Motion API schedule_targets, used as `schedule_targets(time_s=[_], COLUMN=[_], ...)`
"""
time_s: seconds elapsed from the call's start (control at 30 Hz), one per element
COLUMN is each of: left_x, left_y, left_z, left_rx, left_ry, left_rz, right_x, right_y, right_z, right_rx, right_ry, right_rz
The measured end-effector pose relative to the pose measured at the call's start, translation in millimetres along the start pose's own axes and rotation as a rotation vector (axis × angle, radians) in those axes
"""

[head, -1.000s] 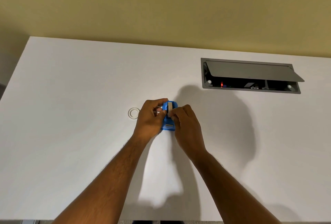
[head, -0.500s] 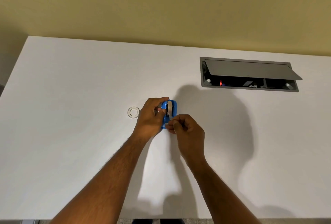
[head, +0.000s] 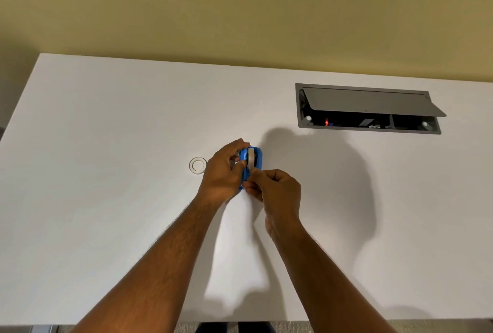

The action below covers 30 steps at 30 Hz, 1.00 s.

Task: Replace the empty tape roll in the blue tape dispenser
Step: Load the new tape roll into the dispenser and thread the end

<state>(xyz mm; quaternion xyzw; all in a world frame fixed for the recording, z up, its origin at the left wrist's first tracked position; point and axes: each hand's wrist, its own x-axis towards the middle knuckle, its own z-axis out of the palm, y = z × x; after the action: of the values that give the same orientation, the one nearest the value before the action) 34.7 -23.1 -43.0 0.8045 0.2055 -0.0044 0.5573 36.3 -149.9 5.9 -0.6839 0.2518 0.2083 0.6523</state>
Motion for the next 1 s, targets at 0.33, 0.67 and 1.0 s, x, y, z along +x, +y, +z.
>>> schedule_targets(time_s=[0.33, 0.67, 1.0], left_x=[-0.9, -1.7, -3.5], left_y=[6.5, 6.1, 5.5], left_z=[-5.5, -7.9, -8.2], left_rx=[0.106, 0.091, 0.052], left_ry=[-0.002, -0.016, -0.028], left_rz=[0.009, -0.026, -0.058], right_x=[-9.9, -7.4, 0.2], right_y=[10.8, 22.0, 37.5], right_z=[2.2, 0.0, 0.8], right_rx=[0.121, 0.061, 0.009], right_ry=[0.052, 0.06, 0.02], right_rz=[0.156, 0.223, 0.2])
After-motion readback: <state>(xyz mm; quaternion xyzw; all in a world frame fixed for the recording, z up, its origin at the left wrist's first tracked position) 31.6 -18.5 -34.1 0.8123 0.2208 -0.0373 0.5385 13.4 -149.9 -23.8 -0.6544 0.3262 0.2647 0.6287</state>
